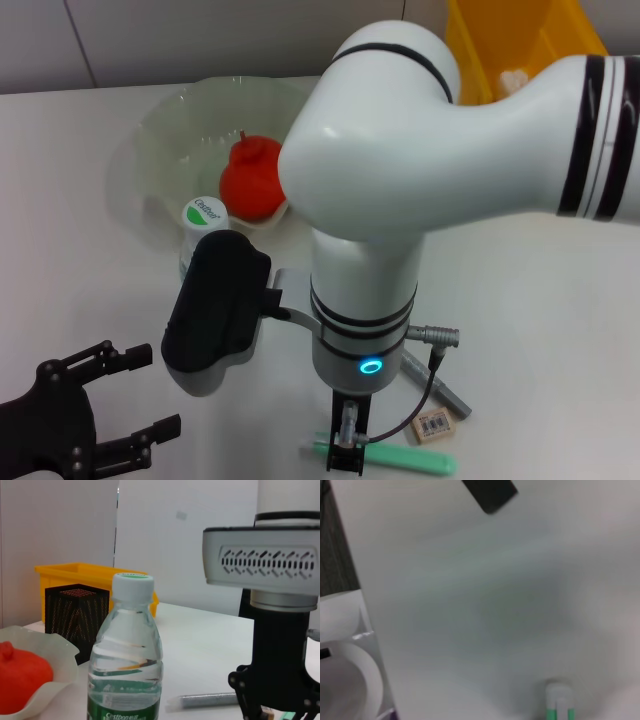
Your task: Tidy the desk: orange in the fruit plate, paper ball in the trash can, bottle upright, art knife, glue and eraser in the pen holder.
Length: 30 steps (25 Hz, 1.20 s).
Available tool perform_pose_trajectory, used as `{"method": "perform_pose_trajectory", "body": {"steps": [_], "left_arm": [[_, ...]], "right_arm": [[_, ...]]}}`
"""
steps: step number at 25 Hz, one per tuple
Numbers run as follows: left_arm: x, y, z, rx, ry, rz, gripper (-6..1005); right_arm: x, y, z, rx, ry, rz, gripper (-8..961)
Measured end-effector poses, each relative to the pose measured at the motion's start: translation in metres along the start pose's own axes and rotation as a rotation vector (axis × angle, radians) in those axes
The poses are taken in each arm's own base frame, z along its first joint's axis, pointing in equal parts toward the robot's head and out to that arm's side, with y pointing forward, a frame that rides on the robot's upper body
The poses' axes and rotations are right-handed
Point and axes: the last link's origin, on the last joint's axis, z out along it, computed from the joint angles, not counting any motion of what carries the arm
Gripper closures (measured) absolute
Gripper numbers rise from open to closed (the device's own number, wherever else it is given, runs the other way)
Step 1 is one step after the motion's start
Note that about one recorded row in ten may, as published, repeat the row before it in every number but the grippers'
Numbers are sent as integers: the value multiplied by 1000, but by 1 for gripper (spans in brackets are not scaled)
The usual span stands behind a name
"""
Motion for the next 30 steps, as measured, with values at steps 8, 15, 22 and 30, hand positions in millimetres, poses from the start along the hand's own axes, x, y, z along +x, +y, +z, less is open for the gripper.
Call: {"method": "perform_pose_trajectory", "body": {"steps": [8,15,22,30], "left_arm": [[0,0,-1,6,3,0,191],[2,-2,-1,12,13,-4,191],[6,-6,6,-2,24,-24,191],[9,-8,10,-11,29,-52,191]], "right_arm": [[15,-9,-35,-48,-86,48,775],[79,-55,-94,-14,-308,238,779],[139,-104,-116,99,-596,343,779],[157,-135,-129,288,-865,326,779]]}}
